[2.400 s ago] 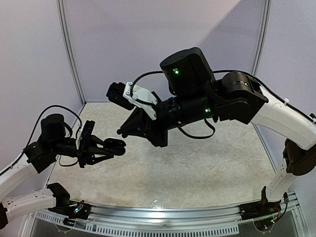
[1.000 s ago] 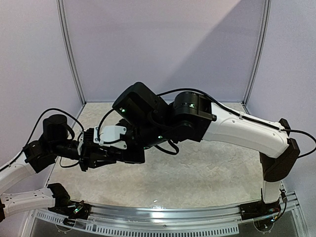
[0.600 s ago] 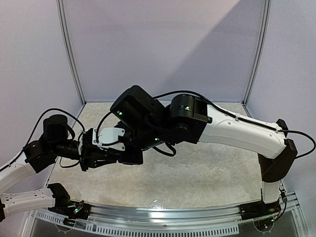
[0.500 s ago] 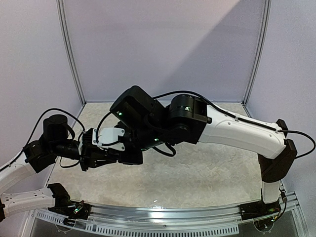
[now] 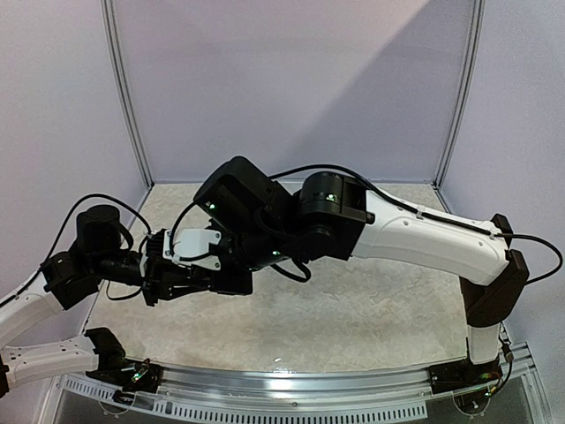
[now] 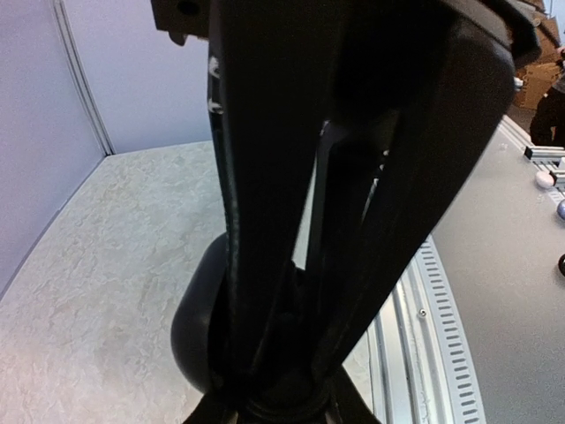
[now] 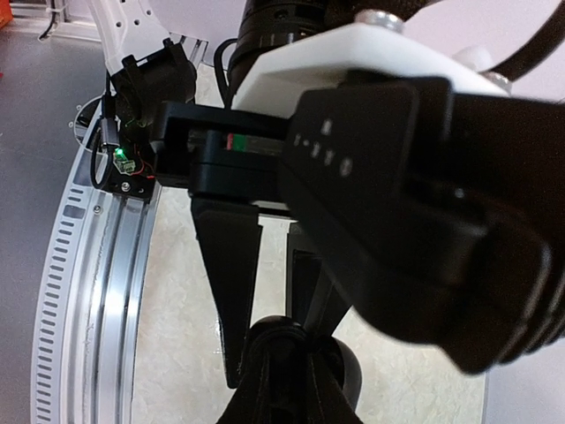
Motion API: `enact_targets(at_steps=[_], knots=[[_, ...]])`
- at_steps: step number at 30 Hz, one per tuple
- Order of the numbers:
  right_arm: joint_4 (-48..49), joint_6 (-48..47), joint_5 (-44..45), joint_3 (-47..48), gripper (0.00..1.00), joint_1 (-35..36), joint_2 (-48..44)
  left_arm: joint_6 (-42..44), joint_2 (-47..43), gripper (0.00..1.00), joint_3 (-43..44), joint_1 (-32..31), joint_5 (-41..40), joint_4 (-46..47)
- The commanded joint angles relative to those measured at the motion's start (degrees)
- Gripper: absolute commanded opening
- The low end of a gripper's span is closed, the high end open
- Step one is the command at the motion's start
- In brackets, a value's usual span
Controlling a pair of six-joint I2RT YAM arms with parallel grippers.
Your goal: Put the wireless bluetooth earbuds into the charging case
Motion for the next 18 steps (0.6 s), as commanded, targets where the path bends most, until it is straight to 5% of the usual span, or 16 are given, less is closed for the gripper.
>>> enact_targets(at_steps=[1,18], knots=[[-1.28,0.85,2.02,-1.52,0.16,-0.08,1.75,-0.53,-1.02,0.00,0.57,-1.25,1.89,2.99],[8.31,4.63,-1.76,-6.52,0.26,-0.07,-8.26,-10.36,-0.94,0.00,-2.51,-0.81,-3.66,4.82]])
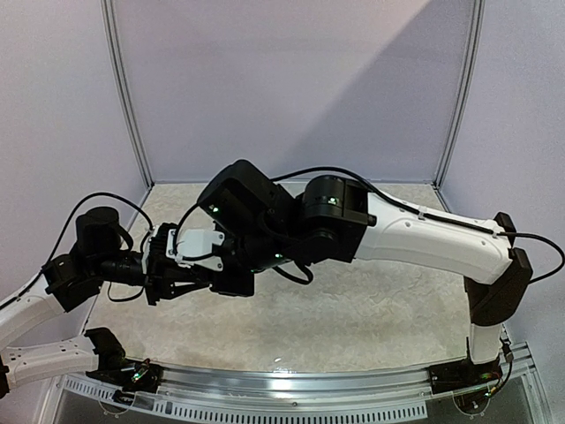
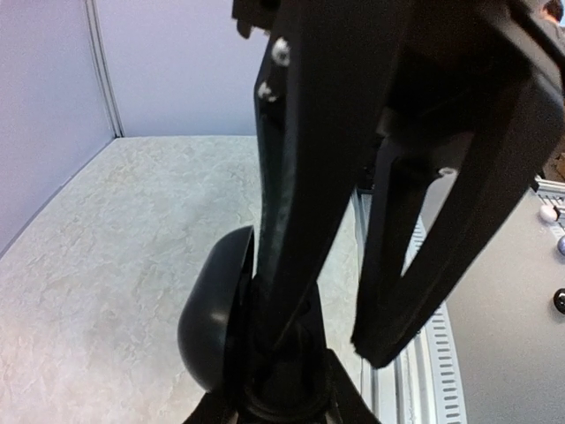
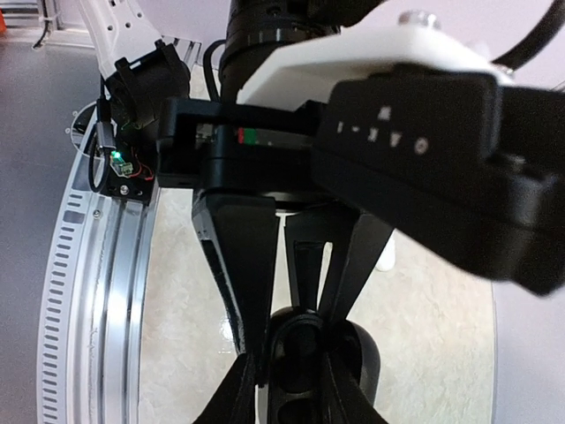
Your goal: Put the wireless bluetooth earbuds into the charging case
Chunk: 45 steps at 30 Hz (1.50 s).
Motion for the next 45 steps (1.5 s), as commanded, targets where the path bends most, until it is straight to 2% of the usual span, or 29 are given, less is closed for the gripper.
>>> enact_targets(at_steps=[1,6,10,15,18,21,25,30,34,37,41,45], knots=[[7.68,3.02,-2.79,-4.18,0.27,-0.20,-7.43,-2.88,-0.46,0.00,-1.18,-0.74,-1.55,1.96],[15.29,7.29,-4.32,-11.18,0.28,-1.72,-12.53,-1.99,-0.34,0.00,-1.10,-0.63,-2.52,1.76],[18.98,13.19,3.00,-14.85,0.33,-3.86,-13.97,3.55,-0.83,0.00,-0.46,-0.63,-0.99,0.15],[11.90,15.67,14.01,-9.19,0.33,-4.44,-7.09,14.33,-0.81,0.00,1.50,-0.65,-2.66,-4.55],[11.03,16.66,13.12,-6.77,0.34,-4.36,-2.77,18.61,-1.03,0.00,2.05,-0.76,-4.20,-6.36],[12.34,17.55,9.39,-7.42,0.34,-4.08,-1.44,18.89,-0.96,0.00,2.26,-0.64,-6.78,-5.89],[12.61,16.10,8.48,-8.84,0.35,-2.60,-1.68,14.19,-0.74,0.00,2.21,-0.57,-10.51,-3.78],[11.83,17.60,10.66,-11.83,0.35,-1.98,-3.97,8.98,-0.43,0.00,1.26,-0.21,-11.26,-2.14],[12.12,21.54,16.28,-15.34,0.36,-3.00,-6.80,3.91,0.39,0.00,0.42,0.13,-11.38,-1.38],[10.82,28.85,19.14,-18.28,0.36,-6.42,-9.20,-4.75,2.12,0.00,0.07,1.05,-14.18,-1.30],[10.02,39.63,20.34,-25.47,0.41,-11.82,-14.09,-14.29,7.08,0.00,3.98,6.73,-12.32,-8.52],[9.68,46.77,19.92,-35.47,0.47,-16.88,-19.54,-13.88,17.43,0.00,11.53,18.16,-6.06,-23.95]])
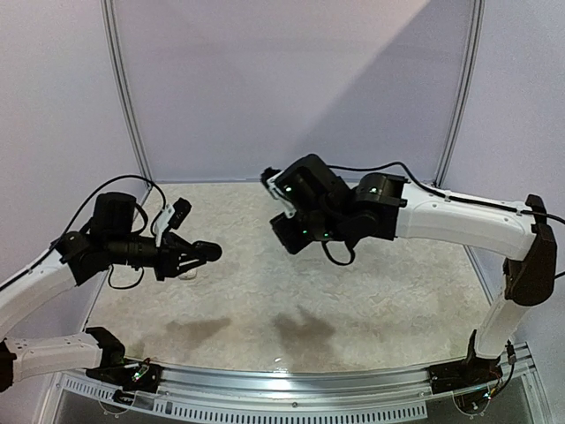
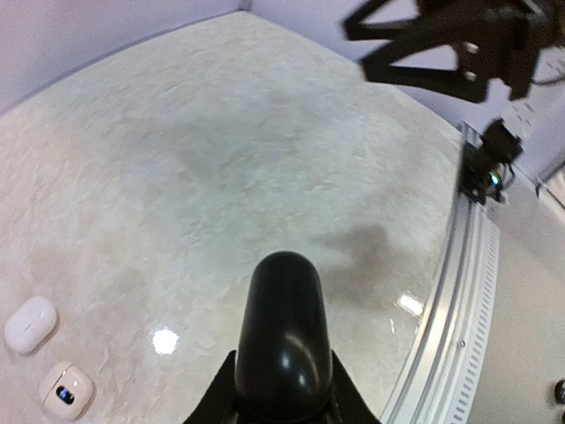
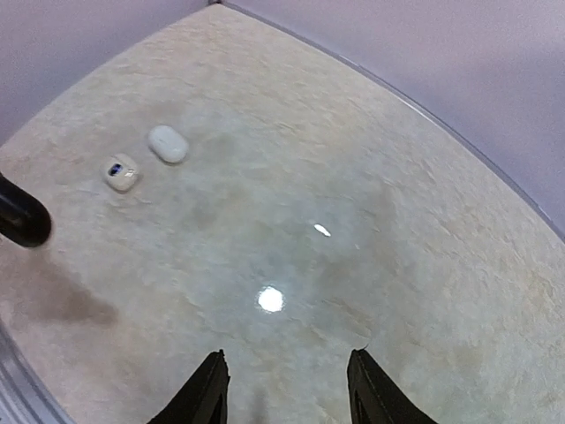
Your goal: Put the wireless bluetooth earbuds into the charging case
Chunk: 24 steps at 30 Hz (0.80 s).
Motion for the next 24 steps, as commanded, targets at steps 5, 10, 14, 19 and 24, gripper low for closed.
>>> enact_targets(at_steps=[5,10,14,19,24], knots=[[-1.21,19.50,-0.06,-19.43,0.64,-10.59,-12.52,-1.43,12.67,0.00,14.33,19.77,6.83,-20.76],[1.22,25.49,-1.52,-29.89,0.98,-14.69,-18.37,-4.40,19.80,0.00,20.54,27.50,6.80,-23.40],[1.03,27.75,-1.35,-33.15,0.99,-16.46,-20.43,-7.83,30.74,0.00,25.21,32.85,6.94,-27.29],[0.53,28.45,-0.73,-34.58,0.99,-16.75,-20.85,-14.11,40.43,0.00,24.21,37.30,5.74,-22.97],[1.06,28.89,-1.38,-36.17,0.99,-16.73,-21.43,-13.13,48.27,0.00,25.88,39.71,2.29,-20.11]])
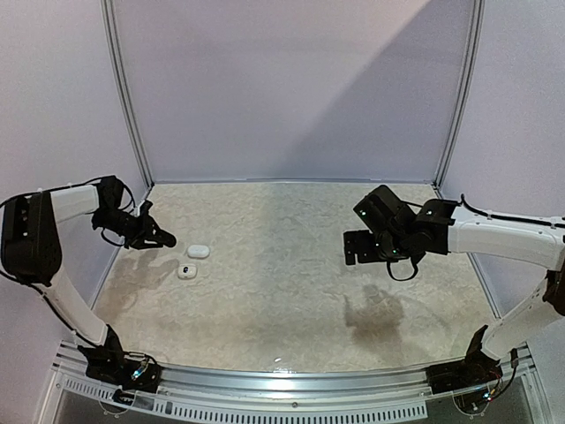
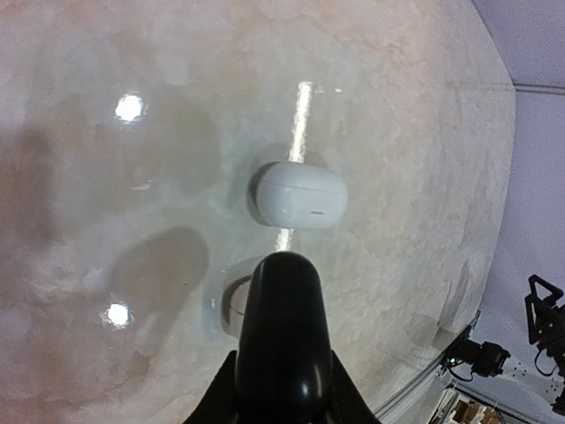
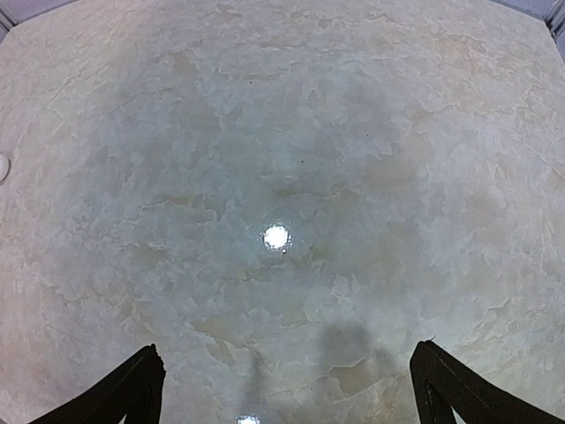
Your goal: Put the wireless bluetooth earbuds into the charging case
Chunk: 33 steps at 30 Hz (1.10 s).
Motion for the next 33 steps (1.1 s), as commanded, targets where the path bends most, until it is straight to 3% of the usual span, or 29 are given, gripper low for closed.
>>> enact_targets(at_steps=[1,7,10,12,18,21,26,30,33], knots=[[0.96,1.79,-0.49,-1.93,0.99,-0.35,-1.80,-1.67,5.58,0.00,1.28,1.48,-1.79,1.73],[2.17,2.16,-0.94,-2.37,0.99,-0.37,-2.39,-0.85,13.02,0.00,0.76,1.91,-2.22,3.52],[1.55,1.86,-0.86,-1.78,0.99,-0.33,-2.11,-0.62,14.38,0.10,0.66,2.29,-3.29,4.03],[1.32,1.85,-0.76,-1.55,0.99,-0.33,-1.92,-0.70,14.91,0.22,0.35,2.48,-4.13,3.81],[0.61,2.13,-0.41,-1.49,0.99,-0.42,-1.73,-3.26,11.00,0.71,-2.44,2.49,-7.21,3.23],[-0.04,2.14,-1.49,-1.60,0.99,-1.91,-1.79,-4.92,7.47,0.85,-4.81,2.50,-9.61,3.48],[-0.21,0.98,-4.21,-3.78,0.99,-8.60,-3.80,-5.94,-1.05,0.94,-6.65,2.33,-15.02,2.17],[4.32,-0.36,-9.26,-10.16,0.99,-19.33,-9.82,-3.85,-10.70,0.94,-6.79,1.91,-15.22,1.37],[11.08,-2.73,-4.87,-16.70,0.99,-24.67,-17.70,1.62,-18.02,0.93,-7.28,0.67,-14.83,1.26]])
